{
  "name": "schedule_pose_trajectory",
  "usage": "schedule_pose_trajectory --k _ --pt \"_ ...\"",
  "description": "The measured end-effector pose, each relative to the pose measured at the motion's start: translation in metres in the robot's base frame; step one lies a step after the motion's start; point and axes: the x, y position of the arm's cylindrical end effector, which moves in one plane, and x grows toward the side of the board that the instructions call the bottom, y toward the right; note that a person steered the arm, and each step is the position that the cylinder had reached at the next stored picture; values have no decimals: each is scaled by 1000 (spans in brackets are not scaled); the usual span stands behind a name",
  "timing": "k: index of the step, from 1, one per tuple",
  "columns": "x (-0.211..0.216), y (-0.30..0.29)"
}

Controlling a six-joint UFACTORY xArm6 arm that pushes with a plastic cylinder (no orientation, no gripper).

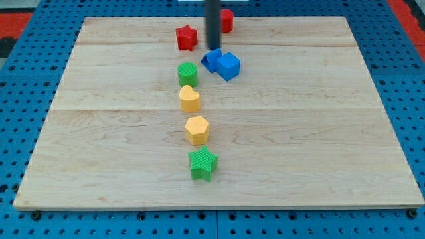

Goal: Move blue cube and blue triangle above green circle

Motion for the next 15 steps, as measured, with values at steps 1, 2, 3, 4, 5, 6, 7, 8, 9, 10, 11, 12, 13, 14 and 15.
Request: schedule_pose_trajectory --k 1,2,3,4,5,6,7,8,9,10,11,12,13,14,15 --pt "-4 88" --pt "31 99" --pt "81 82" --pt "89 34" --pt "74 0" --pt "61 -30" --pt "50 -26" --pt "47 -23" --pt "41 -26" --pt "35 -26" --pt "34 -27" --pt "34 -35" --pt "34 -54" --pt "32 -58" --pt "25 -58"
